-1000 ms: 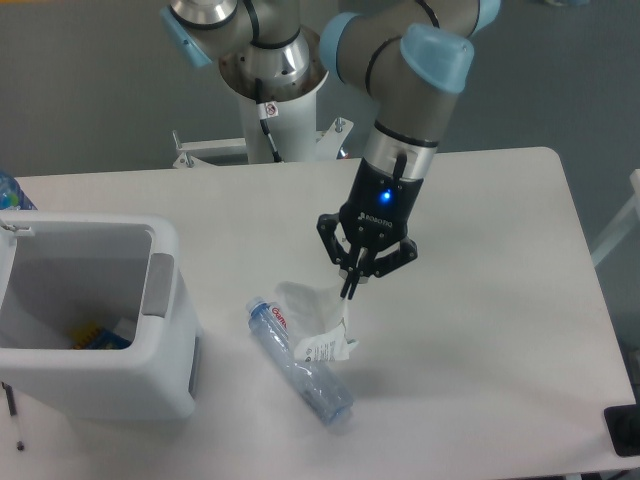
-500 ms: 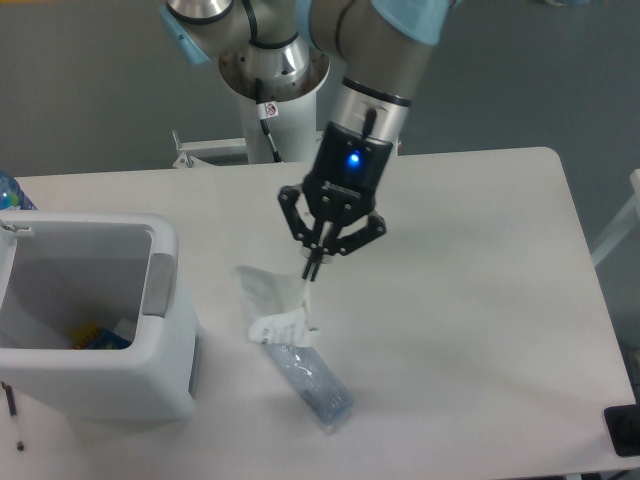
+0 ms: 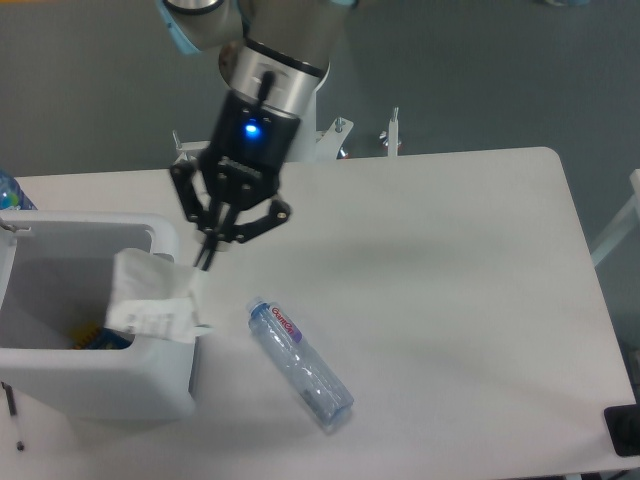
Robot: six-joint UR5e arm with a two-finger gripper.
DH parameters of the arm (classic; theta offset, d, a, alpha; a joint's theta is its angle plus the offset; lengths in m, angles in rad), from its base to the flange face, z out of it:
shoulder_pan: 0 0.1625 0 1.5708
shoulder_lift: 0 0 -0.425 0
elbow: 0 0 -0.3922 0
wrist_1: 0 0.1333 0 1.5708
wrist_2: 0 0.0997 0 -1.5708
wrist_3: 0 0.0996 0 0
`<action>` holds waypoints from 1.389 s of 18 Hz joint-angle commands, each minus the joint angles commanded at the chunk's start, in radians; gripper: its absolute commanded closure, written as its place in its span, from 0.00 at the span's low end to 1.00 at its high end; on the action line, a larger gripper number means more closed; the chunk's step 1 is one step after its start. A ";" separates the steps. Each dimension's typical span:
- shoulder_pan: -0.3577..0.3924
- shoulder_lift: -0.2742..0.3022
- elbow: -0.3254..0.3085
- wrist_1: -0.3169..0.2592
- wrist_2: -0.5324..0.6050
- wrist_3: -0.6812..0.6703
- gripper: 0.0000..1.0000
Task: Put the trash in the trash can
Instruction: 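Open the gripper to drop the wrapper into the bin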
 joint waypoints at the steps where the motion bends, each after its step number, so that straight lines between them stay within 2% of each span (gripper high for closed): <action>1: -0.005 0.002 -0.005 -0.002 0.000 -0.002 0.99; 3: -0.038 -0.009 -0.008 -0.002 0.000 -0.009 0.94; 4: -0.043 -0.017 -0.009 -0.002 0.000 -0.014 0.88; 6: -0.064 -0.020 -0.011 -0.002 0.003 -0.023 0.85; 7: -0.071 -0.020 -0.012 -0.002 0.005 -0.025 0.80; 10: -0.072 -0.018 -0.012 -0.002 0.005 -0.026 0.75; 13: -0.074 -0.018 -0.012 -0.002 0.003 -0.023 0.47; 15: -0.074 -0.023 -0.011 0.000 0.005 -0.020 0.19; 21: -0.074 -0.032 -0.003 0.000 0.006 -0.017 0.17; 25: -0.046 -0.031 -0.005 -0.002 0.006 -0.015 0.16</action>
